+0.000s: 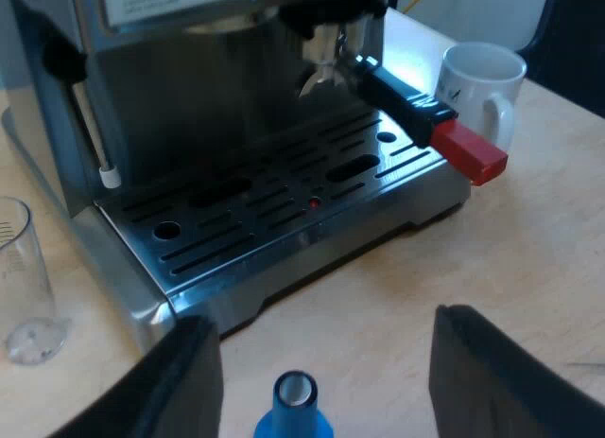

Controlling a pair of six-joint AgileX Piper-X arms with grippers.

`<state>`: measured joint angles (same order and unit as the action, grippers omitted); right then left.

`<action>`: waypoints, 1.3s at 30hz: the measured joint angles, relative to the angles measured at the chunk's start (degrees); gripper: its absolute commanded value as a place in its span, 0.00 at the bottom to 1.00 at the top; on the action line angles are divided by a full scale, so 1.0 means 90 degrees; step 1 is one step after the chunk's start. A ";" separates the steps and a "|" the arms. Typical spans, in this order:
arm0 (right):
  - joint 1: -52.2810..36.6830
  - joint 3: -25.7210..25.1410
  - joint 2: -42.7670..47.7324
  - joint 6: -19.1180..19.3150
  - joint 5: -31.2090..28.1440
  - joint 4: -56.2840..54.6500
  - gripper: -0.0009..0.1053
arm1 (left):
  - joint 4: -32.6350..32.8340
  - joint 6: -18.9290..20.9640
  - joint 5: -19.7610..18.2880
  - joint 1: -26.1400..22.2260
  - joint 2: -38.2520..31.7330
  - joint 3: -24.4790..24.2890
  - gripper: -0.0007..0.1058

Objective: Grind coffee beans and then tamp

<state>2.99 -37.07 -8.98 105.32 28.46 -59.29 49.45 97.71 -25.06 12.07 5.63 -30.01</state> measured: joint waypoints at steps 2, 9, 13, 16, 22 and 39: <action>0.0225 0.0000 -0.0098 0.0180 -0.0029 0.0000 0.65 | -0.0341 0.0000 -0.0021 0.0368 0.0484 -0.0014 0.48; 0.0755 0.0000 -0.0297 0.0348 -0.0231 0.0079 0.65 | -0.0897 0.0000 -0.0216 0.0602 0.1281 -0.0009 0.48; 0.1460 0.0067 -0.0354 0.0366 -0.0787 0.0830 0.65 | -0.1514 -0.0120 -0.0402 0.0599 0.1873 0.0005 0.48; 0.1713 0.0177 -0.0365 0.0248 -0.1002 0.1046 0.65 | -0.1943 -0.0415 -0.0576 0.0599 0.1894 0.0242 0.48; 0.2275 0.0425 -0.0365 0.0010 -0.1509 0.1409 0.65 | -0.2325 -0.0473 -0.1032 0.0599 0.1894 0.0854 0.48; 0.5272 0.0984 -0.2233 -0.0561 -0.4217 0.3849 0.65 | -0.2960 -0.0259 -0.1214 0.0599 0.1894 0.1503 0.48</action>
<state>50.45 -28.22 -29.07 100.27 -9.50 -24.65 22.82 95.38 -35.99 17.47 22.67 -16.48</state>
